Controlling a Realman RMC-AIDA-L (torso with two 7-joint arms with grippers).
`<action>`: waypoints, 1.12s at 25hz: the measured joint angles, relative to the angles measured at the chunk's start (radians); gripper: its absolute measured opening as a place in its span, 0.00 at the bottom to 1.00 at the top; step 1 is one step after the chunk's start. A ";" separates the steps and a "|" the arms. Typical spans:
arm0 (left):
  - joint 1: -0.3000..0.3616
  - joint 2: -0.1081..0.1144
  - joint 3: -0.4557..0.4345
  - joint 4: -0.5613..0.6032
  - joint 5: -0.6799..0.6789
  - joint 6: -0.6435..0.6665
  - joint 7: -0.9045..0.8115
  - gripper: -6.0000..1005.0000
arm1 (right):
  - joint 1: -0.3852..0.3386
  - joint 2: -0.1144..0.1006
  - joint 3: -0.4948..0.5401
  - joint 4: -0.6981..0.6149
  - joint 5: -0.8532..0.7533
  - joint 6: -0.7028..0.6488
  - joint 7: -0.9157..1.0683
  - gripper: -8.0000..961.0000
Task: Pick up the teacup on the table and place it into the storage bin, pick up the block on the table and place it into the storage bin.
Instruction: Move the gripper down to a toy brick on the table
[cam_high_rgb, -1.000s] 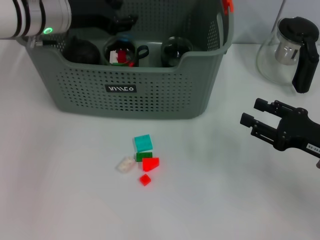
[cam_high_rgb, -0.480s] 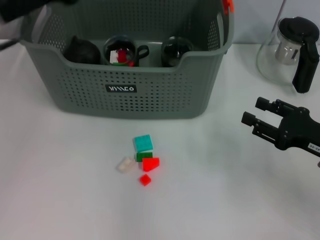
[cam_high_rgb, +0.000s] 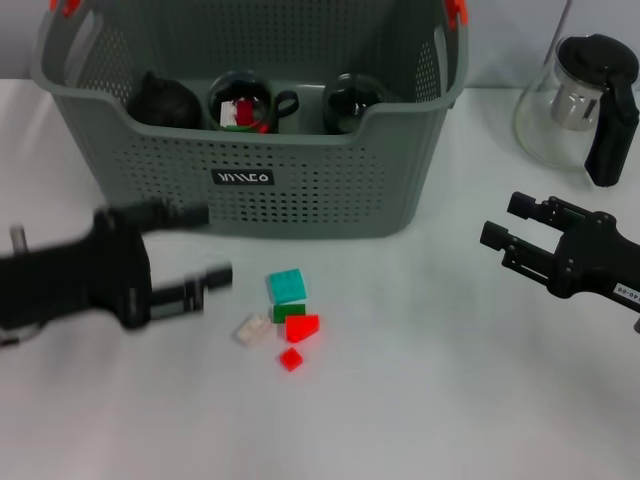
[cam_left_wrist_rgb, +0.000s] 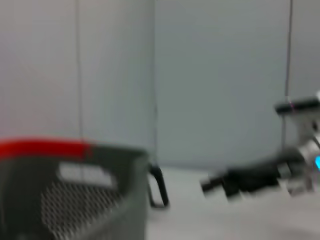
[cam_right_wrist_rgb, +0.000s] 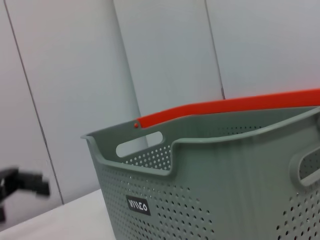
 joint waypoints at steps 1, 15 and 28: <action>0.008 -0.004 0.001 -0.002 0.020 -0.002 0.018 0.69 | 0.000 0.000 0.000 0.000 -0.001 0.000 0.000 0.67; -0.022 -0.061 0.077 -0.087 0.184 -0.265 0.165 0.69 | -0.012 0.002 0.000 0.010 0.000 -0.003 0.003 0.67; -0.051 -0.064 0.132 -0.165 0.180 -0.463 0.212 0.69 | -0.021 0.003 0.000 0.011 0.003 -0.004 0.004 0.67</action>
